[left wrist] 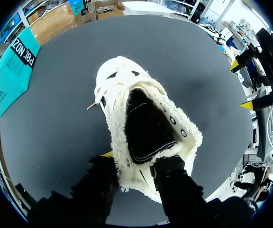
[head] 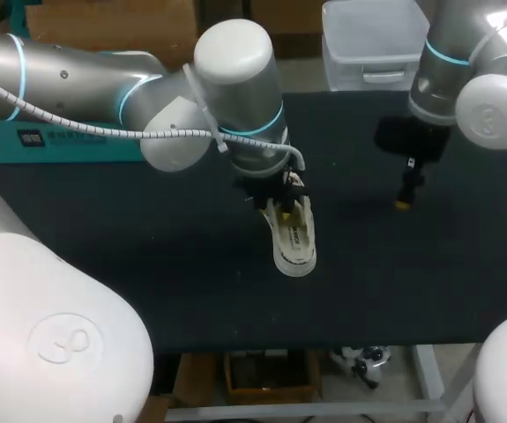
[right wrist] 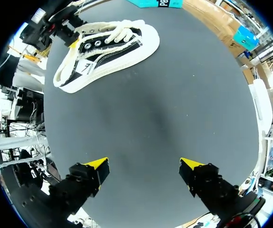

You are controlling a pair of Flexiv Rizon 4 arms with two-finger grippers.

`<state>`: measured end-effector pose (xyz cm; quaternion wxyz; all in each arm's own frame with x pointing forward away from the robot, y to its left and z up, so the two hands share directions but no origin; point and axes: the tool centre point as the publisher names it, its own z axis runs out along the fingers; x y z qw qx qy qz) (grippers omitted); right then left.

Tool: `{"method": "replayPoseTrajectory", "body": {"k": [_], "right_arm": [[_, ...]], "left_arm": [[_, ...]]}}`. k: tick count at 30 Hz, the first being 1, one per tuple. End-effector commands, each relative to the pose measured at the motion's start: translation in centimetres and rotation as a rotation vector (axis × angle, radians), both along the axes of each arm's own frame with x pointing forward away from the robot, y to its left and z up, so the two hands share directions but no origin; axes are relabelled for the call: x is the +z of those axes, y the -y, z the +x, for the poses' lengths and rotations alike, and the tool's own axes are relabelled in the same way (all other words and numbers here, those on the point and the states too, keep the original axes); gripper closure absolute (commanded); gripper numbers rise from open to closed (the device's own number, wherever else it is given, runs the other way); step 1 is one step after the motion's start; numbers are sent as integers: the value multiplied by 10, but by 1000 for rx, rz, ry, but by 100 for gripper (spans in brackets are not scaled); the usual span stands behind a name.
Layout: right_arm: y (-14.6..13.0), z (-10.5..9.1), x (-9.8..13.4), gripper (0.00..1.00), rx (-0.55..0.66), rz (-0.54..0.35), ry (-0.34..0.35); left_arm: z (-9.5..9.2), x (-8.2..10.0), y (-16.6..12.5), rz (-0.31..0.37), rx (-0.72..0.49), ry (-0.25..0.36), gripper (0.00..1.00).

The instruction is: Open the shoe tongue, take the insole out of the shoe, put the insole back into the shoe, and pack the shoe into the shoebox

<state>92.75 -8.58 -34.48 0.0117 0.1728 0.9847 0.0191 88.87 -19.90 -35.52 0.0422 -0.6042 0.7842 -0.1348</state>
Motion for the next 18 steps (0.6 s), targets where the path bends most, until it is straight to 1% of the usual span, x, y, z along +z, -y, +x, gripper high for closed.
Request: {"method": "replayPoseTrajectory", "body": {"k": [1,2,3,7,10,15,18], "right_arm": [[2,-1,-2,0,28,-4,3],[3,0,-2,0,32,-5,2],[3,0,-2,0,43,-6,5],[2,-1,-2,0,96,-13,19],[1,-2,2,0,112,-13,6],[-7,-5,8,0,108,-25,-23],[-16,-13,13,0,103,-41,-28]], "left_arm": [[2,-1,-3,0,12,4,86],[2,-1,-4,-1,17,5,97],[2,-1,-5,-1,19,6,100],[3,0,-7,-1,22,9,100],[2,1,-8,-2,6,19,100],[2,6,-12,-10,-33,39,100],[2,12,-16,-18,-56,50,100]]}}
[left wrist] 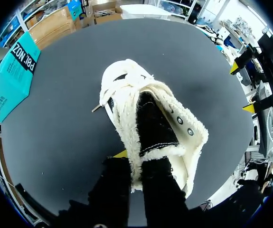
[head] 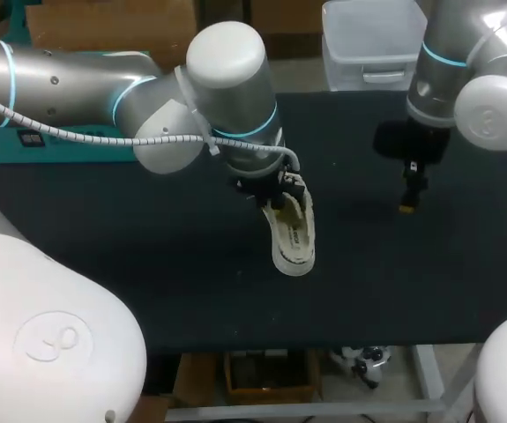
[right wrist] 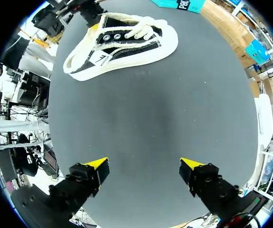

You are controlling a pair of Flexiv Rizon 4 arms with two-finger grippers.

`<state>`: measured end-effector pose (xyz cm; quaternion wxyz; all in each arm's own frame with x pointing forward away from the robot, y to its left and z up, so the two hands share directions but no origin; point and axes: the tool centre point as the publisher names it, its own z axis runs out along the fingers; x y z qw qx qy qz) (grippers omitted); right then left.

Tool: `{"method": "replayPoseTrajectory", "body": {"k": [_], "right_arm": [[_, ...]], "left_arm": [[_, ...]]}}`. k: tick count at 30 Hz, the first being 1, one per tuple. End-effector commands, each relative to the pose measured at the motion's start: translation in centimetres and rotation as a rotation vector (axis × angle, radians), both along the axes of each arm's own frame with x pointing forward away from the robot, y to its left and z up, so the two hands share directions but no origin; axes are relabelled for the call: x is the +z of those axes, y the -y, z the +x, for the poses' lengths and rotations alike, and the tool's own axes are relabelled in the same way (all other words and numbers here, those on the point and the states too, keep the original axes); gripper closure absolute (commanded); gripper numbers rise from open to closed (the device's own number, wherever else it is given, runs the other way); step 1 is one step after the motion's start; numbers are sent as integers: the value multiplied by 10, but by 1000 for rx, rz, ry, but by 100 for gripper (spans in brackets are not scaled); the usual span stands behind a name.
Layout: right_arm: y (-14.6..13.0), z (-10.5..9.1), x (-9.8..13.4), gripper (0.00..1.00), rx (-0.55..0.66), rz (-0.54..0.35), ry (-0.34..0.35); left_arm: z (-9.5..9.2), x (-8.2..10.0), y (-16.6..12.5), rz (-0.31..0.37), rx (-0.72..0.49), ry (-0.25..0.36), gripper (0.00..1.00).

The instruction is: Open the shoe tongue, take the insole out of the shoe, put the insole back into the shoe, and pack the shoe into the shoebox

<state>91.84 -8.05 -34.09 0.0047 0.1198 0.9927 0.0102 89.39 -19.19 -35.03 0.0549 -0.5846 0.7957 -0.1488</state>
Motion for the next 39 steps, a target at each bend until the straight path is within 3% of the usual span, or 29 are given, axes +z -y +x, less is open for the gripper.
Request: {"method": "replayPoseTrajectory", "body": {"k": [1,7,20,29,39], "right_arm": [[-13,-5,10,0,-4,-27,-10],[-29,-18,23,0,-1,-56,27],[-28,-17,40,0,8,-30,67],[-28,-17,40,0,8,-30,67],[-28,-17,40,0,8,-30,67]], "left_arm": [[-3,8,-10,-17,-17,11,100],[1,22,-17,-39,-69,28,100],[4,52,-19,-29,-166,65,100],[20,85,-27,-35,-376,101,100],[57,129,-80,-17,-696,146,100]]}}
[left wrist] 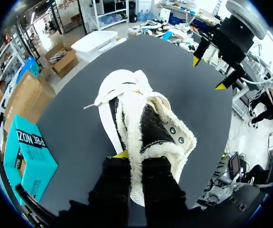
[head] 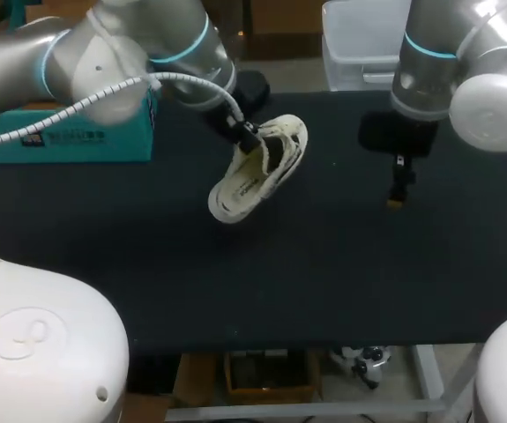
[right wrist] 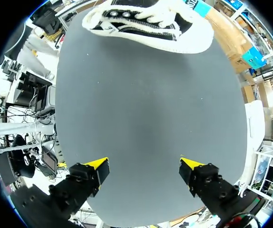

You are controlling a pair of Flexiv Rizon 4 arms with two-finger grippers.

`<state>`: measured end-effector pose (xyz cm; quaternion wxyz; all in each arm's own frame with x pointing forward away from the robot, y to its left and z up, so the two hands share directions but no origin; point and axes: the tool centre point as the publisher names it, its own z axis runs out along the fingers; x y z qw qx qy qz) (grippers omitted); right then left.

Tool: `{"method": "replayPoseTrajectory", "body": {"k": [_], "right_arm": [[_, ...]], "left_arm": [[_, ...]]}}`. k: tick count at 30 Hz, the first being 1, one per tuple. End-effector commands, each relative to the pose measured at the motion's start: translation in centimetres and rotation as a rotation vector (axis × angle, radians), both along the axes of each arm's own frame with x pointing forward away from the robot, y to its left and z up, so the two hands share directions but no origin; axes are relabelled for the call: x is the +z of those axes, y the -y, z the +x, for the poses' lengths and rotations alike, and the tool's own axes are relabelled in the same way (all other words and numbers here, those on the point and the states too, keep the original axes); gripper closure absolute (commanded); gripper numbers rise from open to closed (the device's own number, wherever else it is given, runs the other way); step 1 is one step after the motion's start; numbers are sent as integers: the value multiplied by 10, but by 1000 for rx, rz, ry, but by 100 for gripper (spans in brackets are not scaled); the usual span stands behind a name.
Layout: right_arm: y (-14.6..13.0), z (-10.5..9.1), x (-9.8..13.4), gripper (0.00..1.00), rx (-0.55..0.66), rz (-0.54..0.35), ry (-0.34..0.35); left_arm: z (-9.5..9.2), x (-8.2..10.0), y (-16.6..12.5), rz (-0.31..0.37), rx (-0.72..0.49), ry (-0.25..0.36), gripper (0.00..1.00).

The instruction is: Open the shoe tongue, take the insole out of the shoe, put the insole back into the shoe, and pack the shoe into the shoebox

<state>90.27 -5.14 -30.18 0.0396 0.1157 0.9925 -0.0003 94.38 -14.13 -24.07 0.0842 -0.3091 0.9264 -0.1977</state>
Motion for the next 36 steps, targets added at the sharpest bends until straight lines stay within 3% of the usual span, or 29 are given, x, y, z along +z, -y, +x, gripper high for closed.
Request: {"method": "replayPoseTrajectory", "body": {"k": [1,6,12,19,28,32,36], "right_arm": [[1,-1,1,0,0,-1,0],[1,-1,1,0,0,-1,0],[1,-1,1,0,0,-1,0],[1,-1,1,0,0,-1,0],[1,-1,1,0,0,-1,0],[1,-1,1,0,0,-1,0],[1,-1,1,0,0,-1,0]], "left_arm": [[14,25,-37,-12,-133,-26,100],[35,46,-73,25,-292,-6,100],[46,68,-105,67,-437,13,100],[49,82,-133,84,-502,49,100],[70,97,-177,114,-541,80,100],[88,106,-200,101,-564,99,100],[106,111,-216,131,-598,114,100]]}}
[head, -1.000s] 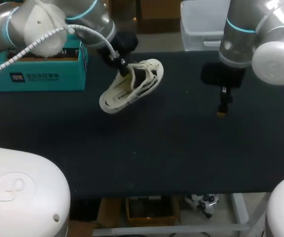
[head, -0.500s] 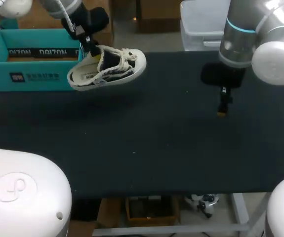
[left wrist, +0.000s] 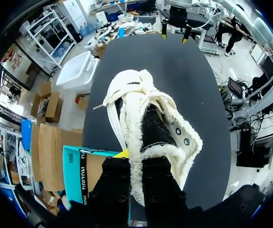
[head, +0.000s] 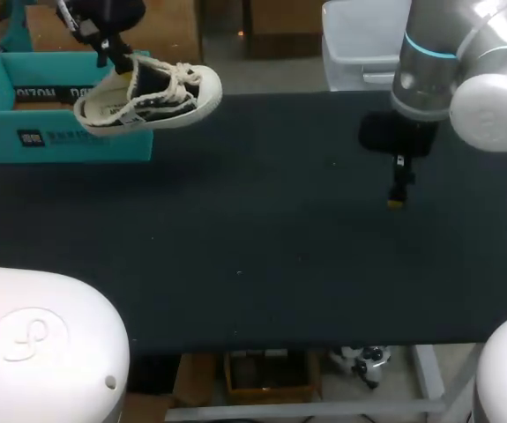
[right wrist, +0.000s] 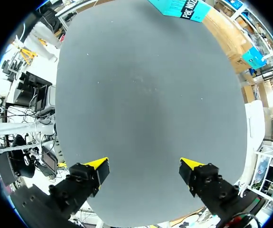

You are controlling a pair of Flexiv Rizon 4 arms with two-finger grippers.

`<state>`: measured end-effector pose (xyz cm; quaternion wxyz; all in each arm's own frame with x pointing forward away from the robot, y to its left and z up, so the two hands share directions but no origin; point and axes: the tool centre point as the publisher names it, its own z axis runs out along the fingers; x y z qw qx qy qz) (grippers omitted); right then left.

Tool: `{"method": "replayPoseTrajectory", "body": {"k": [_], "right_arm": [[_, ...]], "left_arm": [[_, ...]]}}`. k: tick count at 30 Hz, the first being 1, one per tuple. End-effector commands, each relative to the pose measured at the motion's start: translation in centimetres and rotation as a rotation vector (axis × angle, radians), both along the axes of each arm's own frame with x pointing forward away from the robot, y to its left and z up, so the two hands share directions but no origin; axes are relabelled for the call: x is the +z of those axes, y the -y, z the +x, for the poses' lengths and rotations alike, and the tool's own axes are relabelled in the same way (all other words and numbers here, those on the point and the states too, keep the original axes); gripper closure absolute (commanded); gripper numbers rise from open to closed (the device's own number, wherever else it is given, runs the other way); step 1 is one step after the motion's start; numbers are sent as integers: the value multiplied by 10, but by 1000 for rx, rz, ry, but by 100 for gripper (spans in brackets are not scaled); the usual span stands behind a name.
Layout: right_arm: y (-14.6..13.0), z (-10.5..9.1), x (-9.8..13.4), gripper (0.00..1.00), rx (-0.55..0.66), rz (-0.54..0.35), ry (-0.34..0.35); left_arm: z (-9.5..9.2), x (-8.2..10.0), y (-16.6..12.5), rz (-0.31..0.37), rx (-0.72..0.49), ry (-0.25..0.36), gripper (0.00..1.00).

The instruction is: Open the shoe tongue, take the insole out of the shoe, put the insole back into the shoe, and pack the shoe into the shoebox

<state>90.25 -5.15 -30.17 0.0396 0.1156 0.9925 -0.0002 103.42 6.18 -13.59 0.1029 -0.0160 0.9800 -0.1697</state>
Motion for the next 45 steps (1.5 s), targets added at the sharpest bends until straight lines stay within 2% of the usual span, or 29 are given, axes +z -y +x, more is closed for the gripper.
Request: {"method": "replayPoseTrajectory", "body": {"k": [1,13,21,23,29,36,41,45], "right_arm": [[1,-1,1,0,0,-1,0],[1,-1,1,0,0,-1,0],[1,-1,1,0,0,-1,0],[1,-1,1,0,0,-1,0],[1,-1,1,0,0,-1,0],[1,-1,1,0,0,-1,0],[1,-1,1,0,0,-1,0],[1,-1,1,0,0,-1,0]], "left_arm": [[19,8,-17,0,-35,-11,100],[72,22,-76,8,-113,3,100],[110,22,-110,23,-131,7,100],[125,18,-120,18,-131,2,100],[149,3,-139,23,-141,-21,100],[161,-11,-159,38,-142,-22,100],[173,-40,-168,16,-142,-53,100],[177,-57,-167,21,-151,-69,100]]}}
